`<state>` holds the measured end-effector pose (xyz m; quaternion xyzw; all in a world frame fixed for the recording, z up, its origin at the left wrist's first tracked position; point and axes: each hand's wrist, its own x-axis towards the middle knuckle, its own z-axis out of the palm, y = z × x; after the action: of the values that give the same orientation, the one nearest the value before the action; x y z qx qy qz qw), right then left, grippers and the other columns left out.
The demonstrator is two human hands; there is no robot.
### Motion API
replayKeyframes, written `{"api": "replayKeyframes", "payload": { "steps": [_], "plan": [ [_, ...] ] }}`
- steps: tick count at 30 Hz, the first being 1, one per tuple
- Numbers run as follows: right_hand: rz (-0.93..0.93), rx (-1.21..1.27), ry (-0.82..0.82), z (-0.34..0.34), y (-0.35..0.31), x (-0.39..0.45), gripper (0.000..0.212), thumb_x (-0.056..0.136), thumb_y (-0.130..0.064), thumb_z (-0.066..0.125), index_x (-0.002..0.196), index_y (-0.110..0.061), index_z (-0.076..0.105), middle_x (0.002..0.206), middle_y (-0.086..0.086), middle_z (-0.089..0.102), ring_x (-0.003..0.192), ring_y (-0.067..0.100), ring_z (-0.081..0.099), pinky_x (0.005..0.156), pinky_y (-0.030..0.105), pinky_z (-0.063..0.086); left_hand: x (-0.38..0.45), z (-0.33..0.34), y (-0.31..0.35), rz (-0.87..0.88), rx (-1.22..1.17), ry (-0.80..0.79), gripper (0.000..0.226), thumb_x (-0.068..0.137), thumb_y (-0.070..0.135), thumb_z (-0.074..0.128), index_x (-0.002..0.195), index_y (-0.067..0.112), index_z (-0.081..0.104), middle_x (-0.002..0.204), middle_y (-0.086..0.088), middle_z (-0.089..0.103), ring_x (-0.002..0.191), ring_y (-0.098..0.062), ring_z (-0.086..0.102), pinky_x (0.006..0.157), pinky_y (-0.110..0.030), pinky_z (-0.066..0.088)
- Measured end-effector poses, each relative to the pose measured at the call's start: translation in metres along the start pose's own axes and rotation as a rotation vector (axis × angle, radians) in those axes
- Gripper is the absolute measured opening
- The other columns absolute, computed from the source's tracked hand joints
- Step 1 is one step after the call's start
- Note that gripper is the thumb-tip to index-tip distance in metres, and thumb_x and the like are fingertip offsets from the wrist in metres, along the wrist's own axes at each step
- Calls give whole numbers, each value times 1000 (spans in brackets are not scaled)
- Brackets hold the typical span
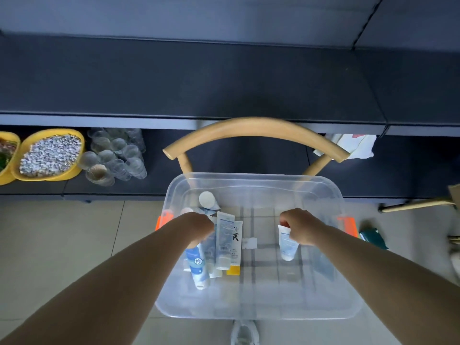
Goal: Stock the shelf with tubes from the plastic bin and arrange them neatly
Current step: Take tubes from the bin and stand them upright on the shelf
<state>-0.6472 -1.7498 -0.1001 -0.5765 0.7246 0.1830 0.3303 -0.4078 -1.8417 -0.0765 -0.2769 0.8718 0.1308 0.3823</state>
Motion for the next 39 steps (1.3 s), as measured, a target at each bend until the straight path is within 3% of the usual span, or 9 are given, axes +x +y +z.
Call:
{"api": "replayKeyframes", "payload": {
  "steps": [2, 6, 11, 15, 22, 35, 39],
  "plan": [
    [6, 17, 52, -9, -3, -14, 20, 82, 3, 50, 84, -17, 49, 86, 2, 53, 77, 21, 51, 59, 24, 38, -18, -3, 3, -35, -117, -17, 32, 95, 14, 48, 124, 7, 57, 128, -8, 58, 100, -20, 55, 72, -19, 45],
    [4, 31, 116, -31, -15, -43, 21, 84, 2, 54, 88, -19, 52, 89, 1, 56, 81, 19, 56, 67, 24, 45, -53, -7, 0, -16, -54, 1, 33, 90, 19, 53, 123, 13, 59, 129, -10, 56, 120, -29, 53, 92, -30, 42],
    [6, 13, 186, -68, -37, -82, 22, 85, -1, 55, 98, -19, 58, 99, 1, 63, 91, 20, 60, 76, 27, 49, -98, -36, 2, 25, -127, 141, 35, 94, 10, 51, 128, 14, 51, 128, -11, 55, 115, -27, 54, 92, -33, 43],
    [3, 24, 265, -101, -60, -120, 26, 82, 3, 49, 87, -22, 52, 87, -2, 56, 84, 20, 56, 53, 19, 34, -132, -59, -2, 38, -73, 242, 37, 94, 9, 51, 130, 15, 50, 126, -9, 56, 113, -25, 56, 89, -31, 43],
    [-15, 69, 365, -157, -96, -190, 30, 79, 5, 45, 75, -25, 48, 78, -6, 50, 74, 15, 51, 51, 23, 33, -201, -99, -14, 6, 24, 312, 41, 89, -2, 49, 126, 16, 51, 118, -9, 58, 104, -28, 59, 79, -34, 47],
    [-89, 7, 557, -260, -186, -318, 21, 84, 0, 54, 87, -21, 56, 101, 2, 61, 88, 18, 56, 61, 22, 39, -361, -186, -55, -47, -57, 490, 23, 86, 13, 52, 106, 11, 63, 102, -8, 65, 92, -25, 63, 69, -30, 45],
    [-127, -56, 563, -291, -207, -334, 22, 85, -2, 59, 102, -16, 60, 108, 1, 59, 93, 17, 53, 65, 23, 40, -388, -208, -70, -66, -23, 532, 28, 91, 13, 51, 117, 10, 58, 115, -7, 62, 102, -25, 59, 74, -27, 43]
  ]
}}
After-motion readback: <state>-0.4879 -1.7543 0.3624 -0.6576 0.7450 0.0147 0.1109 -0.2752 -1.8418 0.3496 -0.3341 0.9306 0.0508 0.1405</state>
